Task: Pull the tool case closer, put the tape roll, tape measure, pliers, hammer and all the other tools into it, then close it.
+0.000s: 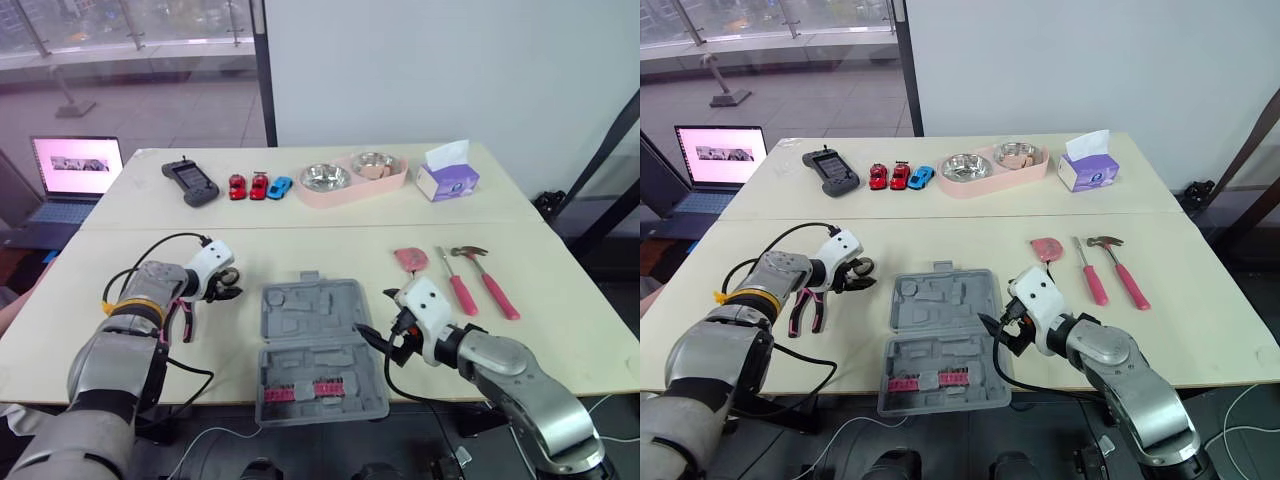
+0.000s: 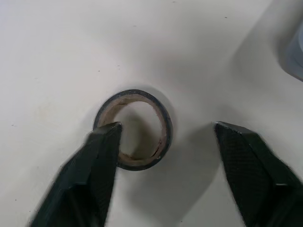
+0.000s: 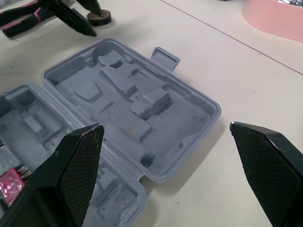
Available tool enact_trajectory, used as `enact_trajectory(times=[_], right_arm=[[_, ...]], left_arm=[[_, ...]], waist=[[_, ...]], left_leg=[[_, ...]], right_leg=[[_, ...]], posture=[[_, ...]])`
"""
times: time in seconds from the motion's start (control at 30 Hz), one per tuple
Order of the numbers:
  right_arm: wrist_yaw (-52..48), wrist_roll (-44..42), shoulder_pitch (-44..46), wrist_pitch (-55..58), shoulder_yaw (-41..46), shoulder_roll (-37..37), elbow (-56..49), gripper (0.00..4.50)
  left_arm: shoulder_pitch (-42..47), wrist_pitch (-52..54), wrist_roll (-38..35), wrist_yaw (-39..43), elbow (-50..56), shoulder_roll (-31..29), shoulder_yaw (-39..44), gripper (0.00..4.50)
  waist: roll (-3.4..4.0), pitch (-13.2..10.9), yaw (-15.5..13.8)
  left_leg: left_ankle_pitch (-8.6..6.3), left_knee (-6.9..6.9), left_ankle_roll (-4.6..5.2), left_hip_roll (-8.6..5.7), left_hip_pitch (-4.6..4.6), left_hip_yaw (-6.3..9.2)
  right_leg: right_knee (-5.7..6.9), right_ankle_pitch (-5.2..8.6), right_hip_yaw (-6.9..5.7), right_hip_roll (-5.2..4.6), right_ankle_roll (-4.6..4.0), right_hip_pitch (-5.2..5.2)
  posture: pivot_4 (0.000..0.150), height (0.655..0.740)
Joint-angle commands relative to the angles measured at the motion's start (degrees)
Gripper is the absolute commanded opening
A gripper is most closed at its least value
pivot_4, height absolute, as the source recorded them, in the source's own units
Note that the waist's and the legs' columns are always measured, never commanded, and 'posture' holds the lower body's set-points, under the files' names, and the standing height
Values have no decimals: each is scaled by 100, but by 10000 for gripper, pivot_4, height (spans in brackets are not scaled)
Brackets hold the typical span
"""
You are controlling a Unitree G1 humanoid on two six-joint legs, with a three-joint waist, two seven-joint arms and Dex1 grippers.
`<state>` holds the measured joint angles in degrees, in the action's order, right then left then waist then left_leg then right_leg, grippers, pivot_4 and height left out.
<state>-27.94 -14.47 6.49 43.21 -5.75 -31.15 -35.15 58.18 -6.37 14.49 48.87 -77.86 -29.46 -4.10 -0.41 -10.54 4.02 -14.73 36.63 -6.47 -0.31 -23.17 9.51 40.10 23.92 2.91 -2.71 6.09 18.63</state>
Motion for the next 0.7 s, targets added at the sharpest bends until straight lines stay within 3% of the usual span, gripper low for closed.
enact_trajectory(times=[0.03, 0.1, 0.13, 0.37, 0.7], right_arm=[[44, -51, -37, -25, 145, 3, -302, 45000], [57, -56, -49, -24, 145, 4, -314, 45000], [64, -61, -51, -25, 144, 3, -317, 45000], [77, -63, -24, -48, 128, 0, -304, 45000], [76, -17, 172, -140, -30, 81, -147, 45000]], left_arm=[[-46, 90, 5, -257, -63, -60, 107, 11580], [-30, 103, -3, -316, -62, -59, 150, 1300], [-18, 106, -7, -327, -61, -61, 161, 504], [193, 60, -219, 68, -15, -163, 406, 504], [367, -201, -425, 1962, 171, -503, 446, 504]], waist=[[0, 0, 1], [0, 0, 1], [0, 0, 1], [0, 0, 2], [0, 0, 4]], left_leg=[[0, 0, 0, 0, 0, 1], [0, 1, 0, 0, 0, 1], [0, 1, 0, 0, -1, 1], [0, 1, 0, 0, -2, 1], [-1, 13, 1, 0, -11, 3]], right_leg=[[0, 0, 0, 1, 0, 0], [1, 0, 0, 1, 0, 0], [1, 0, 0, 1, 0, 0], [1, 0, 0, 1, 0, 1], [2, 0, -4, 2, 0, 4]], posture=[[1500, 7400], [1500, 7400], [1500, 7400], [1500, 7400], [1500, 7400]])
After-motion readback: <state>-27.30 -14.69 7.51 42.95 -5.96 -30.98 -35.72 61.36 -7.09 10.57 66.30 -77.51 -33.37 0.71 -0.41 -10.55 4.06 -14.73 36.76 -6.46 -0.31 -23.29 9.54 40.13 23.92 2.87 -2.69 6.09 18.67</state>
